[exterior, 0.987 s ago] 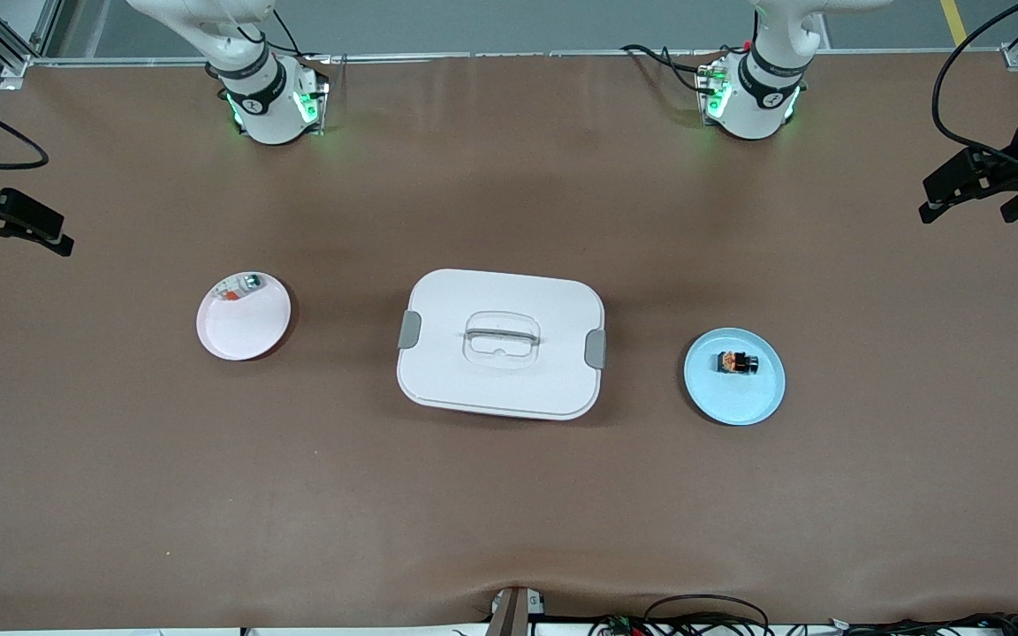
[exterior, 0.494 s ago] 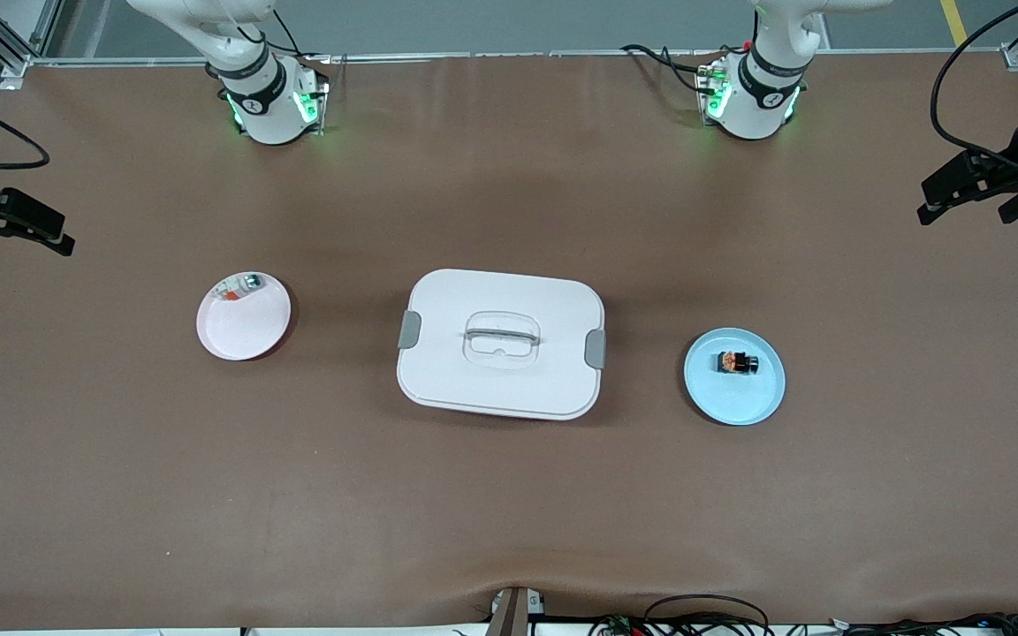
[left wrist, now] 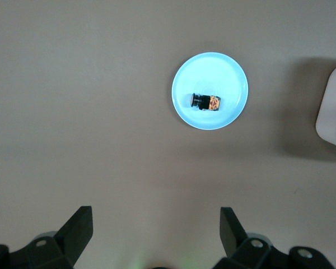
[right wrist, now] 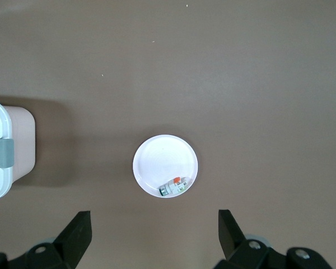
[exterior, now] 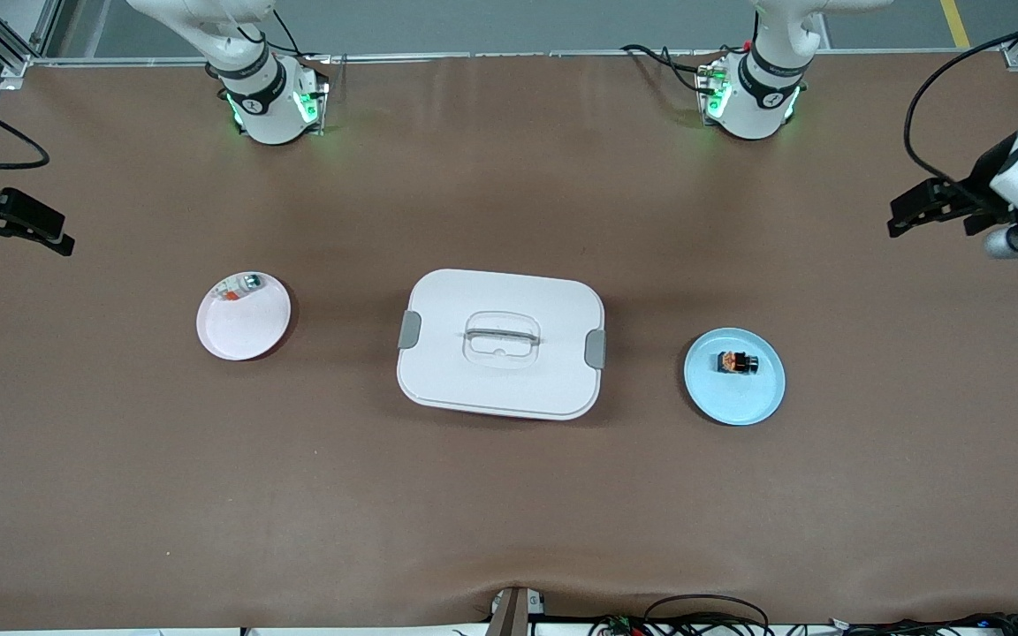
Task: Transfer orange switch to right arm and place
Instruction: 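Move the left gripper over the switch on the blue plate, then lower the left gripper onto the black-orange switch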
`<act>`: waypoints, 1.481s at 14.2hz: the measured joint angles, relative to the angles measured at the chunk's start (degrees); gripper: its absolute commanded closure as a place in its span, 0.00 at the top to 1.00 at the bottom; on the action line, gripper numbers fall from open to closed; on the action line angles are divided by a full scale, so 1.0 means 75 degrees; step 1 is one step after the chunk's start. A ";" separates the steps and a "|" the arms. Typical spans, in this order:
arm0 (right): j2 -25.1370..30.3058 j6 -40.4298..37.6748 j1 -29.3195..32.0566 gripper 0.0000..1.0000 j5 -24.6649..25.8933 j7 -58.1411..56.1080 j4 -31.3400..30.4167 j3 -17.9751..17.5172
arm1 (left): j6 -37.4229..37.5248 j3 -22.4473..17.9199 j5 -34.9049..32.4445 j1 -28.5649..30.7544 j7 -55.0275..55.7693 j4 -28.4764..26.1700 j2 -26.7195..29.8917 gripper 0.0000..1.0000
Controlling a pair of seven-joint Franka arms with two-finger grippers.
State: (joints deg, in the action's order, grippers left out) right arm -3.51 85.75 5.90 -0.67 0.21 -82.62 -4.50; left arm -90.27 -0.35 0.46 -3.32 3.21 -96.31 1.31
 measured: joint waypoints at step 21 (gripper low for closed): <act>0.0000 0.0030 0.0008 1.00 -0.0011 -0.0001 -0.0001 -0.0022 | -0.5488 0.0861 -0.0211 -0.0210 0.0981 -0.3012 -0.1970 1.00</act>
State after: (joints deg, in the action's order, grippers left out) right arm -3.51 85.97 5.96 -0.75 0.20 -82.63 -4.67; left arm -131.42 6.10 -1.12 -4.89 10.56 -118.90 -13.46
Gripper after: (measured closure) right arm 0.000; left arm 0.000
